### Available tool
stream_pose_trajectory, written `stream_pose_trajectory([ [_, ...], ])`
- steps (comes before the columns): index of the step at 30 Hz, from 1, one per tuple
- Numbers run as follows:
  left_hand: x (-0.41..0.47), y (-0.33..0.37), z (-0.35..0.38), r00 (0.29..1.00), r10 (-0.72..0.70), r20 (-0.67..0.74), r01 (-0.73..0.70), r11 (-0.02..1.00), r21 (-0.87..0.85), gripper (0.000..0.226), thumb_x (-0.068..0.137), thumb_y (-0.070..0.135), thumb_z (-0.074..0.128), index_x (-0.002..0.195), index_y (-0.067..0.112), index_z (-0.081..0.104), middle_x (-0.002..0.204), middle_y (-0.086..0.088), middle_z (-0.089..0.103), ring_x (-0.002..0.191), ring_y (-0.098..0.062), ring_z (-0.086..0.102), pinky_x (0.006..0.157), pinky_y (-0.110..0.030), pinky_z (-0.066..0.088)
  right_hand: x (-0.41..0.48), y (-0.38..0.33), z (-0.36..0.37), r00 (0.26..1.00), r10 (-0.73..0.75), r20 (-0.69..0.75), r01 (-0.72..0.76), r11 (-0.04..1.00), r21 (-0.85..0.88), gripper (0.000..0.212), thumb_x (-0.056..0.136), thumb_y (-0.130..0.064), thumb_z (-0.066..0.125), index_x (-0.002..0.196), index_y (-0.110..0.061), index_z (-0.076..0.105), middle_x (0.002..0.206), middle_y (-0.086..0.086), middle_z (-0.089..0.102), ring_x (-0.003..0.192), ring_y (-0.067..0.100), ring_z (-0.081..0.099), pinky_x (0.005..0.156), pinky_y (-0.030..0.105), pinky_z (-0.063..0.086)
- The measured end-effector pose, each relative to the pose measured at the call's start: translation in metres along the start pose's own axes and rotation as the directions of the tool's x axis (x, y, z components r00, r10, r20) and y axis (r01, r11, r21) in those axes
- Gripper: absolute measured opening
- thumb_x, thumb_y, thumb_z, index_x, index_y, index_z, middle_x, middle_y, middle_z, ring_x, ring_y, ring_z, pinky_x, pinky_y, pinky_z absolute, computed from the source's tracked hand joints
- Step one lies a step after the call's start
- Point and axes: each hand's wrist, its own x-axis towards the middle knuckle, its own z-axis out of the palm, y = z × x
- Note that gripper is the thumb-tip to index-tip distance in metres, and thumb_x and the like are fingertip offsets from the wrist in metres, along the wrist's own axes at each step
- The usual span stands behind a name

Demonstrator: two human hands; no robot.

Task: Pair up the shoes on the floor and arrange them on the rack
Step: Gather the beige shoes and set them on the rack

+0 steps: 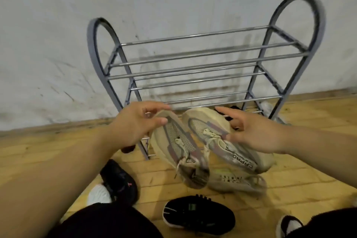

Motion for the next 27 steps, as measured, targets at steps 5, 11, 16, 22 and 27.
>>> stream_pose_trajectory([
  [5,-0.019,0.083,-0.037,0.979,0.040,-0.198,-0.075,0.983,-0.170,0.018,0.099,0.020,0.069,0.109,0.034,0.076,0.092,0.006,0.080,0.080,-0.011,0.077,0.064,-0.030,0.063,-0.035,-0.041,-0.022,0.974,-0.107,-0.199,0.156,0.955,0.252,0.073,0.099,-0.007,0.066,0.150,-0.052,0.039,0.119,-0.011,0.074,0.110,0.010,0.071,0.092,0.033,0.058],
  [11,-0.021,0.118,-0.033,0.956,-0.052,-0.289,-0.062,0.926,-0.372,0.013,0.101,0.024,0.066,0.103,0.029,0.078,0.084,0.005,0.079,0.070,-0.011,0.074,0.057,-0.033,0.062,-0.062,-0.065,-0.025,0.901,-0.044,-0.431,0.255,0.858,0.446,0.069,0.098,-0.006,0.063,0.147,-0.051,0.046,0.121,0.009,0.074,0.096,0.034,0.076,0.090,0.058,0.058],
  [16,-0.024,0.098,-0.007,0.945,-0.093,-0.315,-0.044,0.914,-0.403,0.016,0.102,0.026,0.065,0.110,0.027,0.079,0.090,0.000,0.081,0.072,-0.014,0.074,0.055,-0.030,0.057,-0.078,-0.056,-0.016,0.903,-0.078,-0.424,0.263,0.878,0.399,0.068,0.100,-0.004,0.061,0.149,-0.047,0.044,0.101,-0.007,0.080,0.089,0.014,0.078,0.077,0.034,0.059],
  [22,-0.006,0.100,0.014,0.872,-0.206,-0.445,-0.097,0.817,-0.568,0.015,0.096,0.032,0.074,0.107,0.023,0.077,0.092,-0.005,0.081,0.077,-0.021,0.077,0.061,-0.032,0.058,-0.081,-0.055,-0.019,0.887,-0.118,-0.446,0.296,0.887,0.354,0.064,0.100,-0.014,0.065,0.132,-0.068,0.050,0.119,-0.001,0.076,0.112,0.018,0.071,0.103,0.051,0.053],
  [27,0.010,0.107,0.030,0.820,-0.325,-0.471,-0.087,0.742,-0.665,0.024,0.092,0.040,0.077,0.110,0.024,0.071,0.096,-0.009,0.079,0.076,-0.025,0.076,0.064,-0.043,0.065,-0.080,-0.056,-0.018,0.882,-0.159,-0.443,0.330,0.881,0.340,0.062,0.099,-0.017,0.065,0.138,-0.064,0.050,0.120,-0.006,0.075,0.118,0.016,0.068,0.106,0.048,0.052],
])
